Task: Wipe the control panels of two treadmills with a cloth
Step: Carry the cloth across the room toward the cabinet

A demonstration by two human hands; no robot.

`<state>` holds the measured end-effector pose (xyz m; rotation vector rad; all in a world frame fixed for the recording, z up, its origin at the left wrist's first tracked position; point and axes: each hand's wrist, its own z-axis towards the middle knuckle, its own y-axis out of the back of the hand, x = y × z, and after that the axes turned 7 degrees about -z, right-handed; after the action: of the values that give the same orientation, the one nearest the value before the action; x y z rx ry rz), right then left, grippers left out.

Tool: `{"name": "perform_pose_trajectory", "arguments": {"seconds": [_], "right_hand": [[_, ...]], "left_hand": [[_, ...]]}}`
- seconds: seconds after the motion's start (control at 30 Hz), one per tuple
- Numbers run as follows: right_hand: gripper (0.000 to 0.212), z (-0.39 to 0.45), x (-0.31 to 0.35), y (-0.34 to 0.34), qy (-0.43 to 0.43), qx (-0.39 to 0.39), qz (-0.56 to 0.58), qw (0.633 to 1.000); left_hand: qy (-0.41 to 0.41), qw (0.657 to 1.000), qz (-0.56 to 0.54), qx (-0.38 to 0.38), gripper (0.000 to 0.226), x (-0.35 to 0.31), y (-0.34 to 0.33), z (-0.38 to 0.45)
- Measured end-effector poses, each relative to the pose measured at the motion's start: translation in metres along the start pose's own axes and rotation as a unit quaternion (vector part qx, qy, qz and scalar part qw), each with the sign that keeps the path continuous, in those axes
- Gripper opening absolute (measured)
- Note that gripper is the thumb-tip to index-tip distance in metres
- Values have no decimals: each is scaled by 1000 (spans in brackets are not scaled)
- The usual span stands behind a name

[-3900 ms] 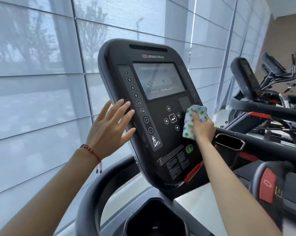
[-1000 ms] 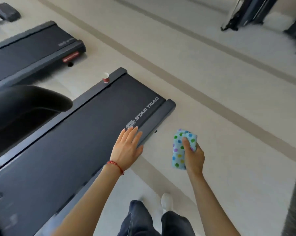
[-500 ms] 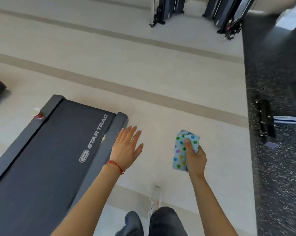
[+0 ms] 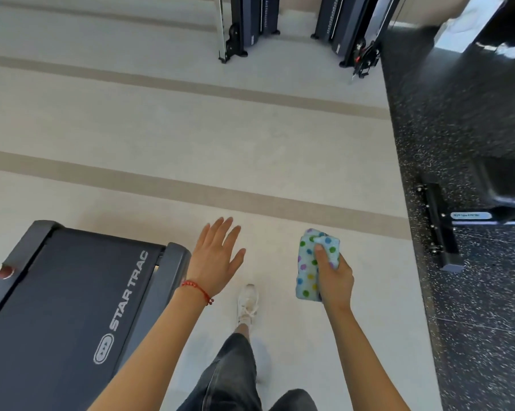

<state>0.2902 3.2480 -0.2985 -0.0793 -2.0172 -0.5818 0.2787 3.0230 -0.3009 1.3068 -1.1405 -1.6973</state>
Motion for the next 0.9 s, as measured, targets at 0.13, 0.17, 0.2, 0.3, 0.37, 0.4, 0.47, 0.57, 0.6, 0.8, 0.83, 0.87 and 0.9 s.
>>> {"name": "perform_pose_trajectory", "arguments": {"seconds": [0.13, 0.17, 0.2, 0.3, 0.37, 0.4, 0.47, 0.57, 0.6, 0.8, 0.83, 0.87, 0.9], "right_hand": [[18, 67, 42, -31, -1, -12, 7, 1000], [20, 87, 55, -40, -3, -16, 7, 1000], [21, 97, 65, -46, -4, -18, 7, 1000], [20, 141, 98, -64, -10, -26, 14, 1000], [20, 169, 120, -74, -11, -30, 19, 999], [20, 183, 131, -79, -10, -30, 23, 999], [20, 211, 148, -87, -8, -31, 23, 999], [20, 256, 171, -99, 1, -32, 19, 999], [21, 273, 179, -103, 6, -32, 13, 999], [22, 385, 229, -129, 21, -11, -5, 1000], [23, 405, 240, -133, 23, -3, -6, 1000], [24, 424, 251, -136, 25, 5, -12, 1000], [24, 442, 263, -139, 29, 11, -14, 999]], "left_hand": [[-6, 1000, 6, 4, 72, 30, -5, 82], [-4, 1000, 8, 11, 72, 38, -5, 106], [-7, 1000, 10, 7, 72, 44, -3, 122], [-16, 1000, 10, 10, 71, 64, -1, 177], [-25, 1000, 9, 12, 72, 73, 1, 215], [-25, 1000, 7, 13, 71, 78, 1, 234], [-25, 1000, 4, 13, 70, 84, 0, 266], [-17, 1000, 4, 18, 70, 92, -5, 315], [-13, 1000, 4, 21, 70, 95, -8, 332], [9, 1000, 13, 10, 71, 113, -25, 445], [19, 1000, 12, 5, 72, 114, -25, 465], [29, 1000, 9, 7, 72, 115, -25, 484], [37, 999, 8, 10, 72, 117, -24, 502]]}}
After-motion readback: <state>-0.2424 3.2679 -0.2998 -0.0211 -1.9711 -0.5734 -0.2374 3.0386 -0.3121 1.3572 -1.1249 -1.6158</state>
